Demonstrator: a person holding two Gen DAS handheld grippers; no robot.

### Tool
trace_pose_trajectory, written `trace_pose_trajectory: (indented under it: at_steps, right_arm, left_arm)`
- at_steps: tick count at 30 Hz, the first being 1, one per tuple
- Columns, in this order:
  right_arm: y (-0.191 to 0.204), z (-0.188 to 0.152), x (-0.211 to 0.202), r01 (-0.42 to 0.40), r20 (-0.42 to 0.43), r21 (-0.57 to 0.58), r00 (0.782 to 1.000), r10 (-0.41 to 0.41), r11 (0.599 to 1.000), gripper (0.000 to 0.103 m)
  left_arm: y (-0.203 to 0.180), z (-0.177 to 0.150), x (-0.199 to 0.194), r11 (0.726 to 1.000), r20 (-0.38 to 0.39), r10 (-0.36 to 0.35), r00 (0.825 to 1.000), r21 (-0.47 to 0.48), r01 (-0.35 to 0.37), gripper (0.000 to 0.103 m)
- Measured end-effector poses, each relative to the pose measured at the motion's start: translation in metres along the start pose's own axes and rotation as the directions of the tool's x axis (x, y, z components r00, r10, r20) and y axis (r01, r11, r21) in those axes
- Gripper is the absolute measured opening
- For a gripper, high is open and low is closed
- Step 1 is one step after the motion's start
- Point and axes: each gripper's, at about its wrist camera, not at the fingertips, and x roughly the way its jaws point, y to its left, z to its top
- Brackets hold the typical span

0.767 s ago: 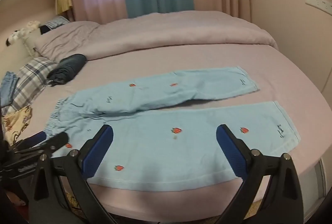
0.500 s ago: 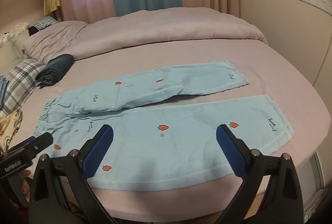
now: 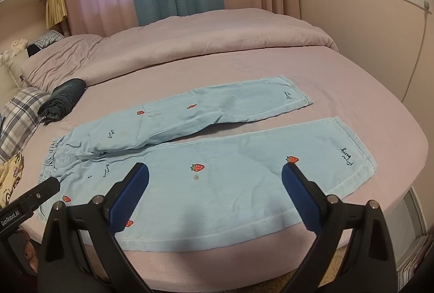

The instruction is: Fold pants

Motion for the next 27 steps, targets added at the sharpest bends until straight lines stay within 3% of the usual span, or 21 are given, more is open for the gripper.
trace_pose_trajectory:
  at_steps: [27]
  right_arm:
    - [-0.012, -0.004, 0.01, 0.019, -0.002, 0.006, 1.0, -0.019, 1.0, 0.098]
  left_arm:
    - [-0.001, -0.003, -0.001, 1.0, 0.008, 0.002, 1.0, -0.011, -0.002, 0.098]
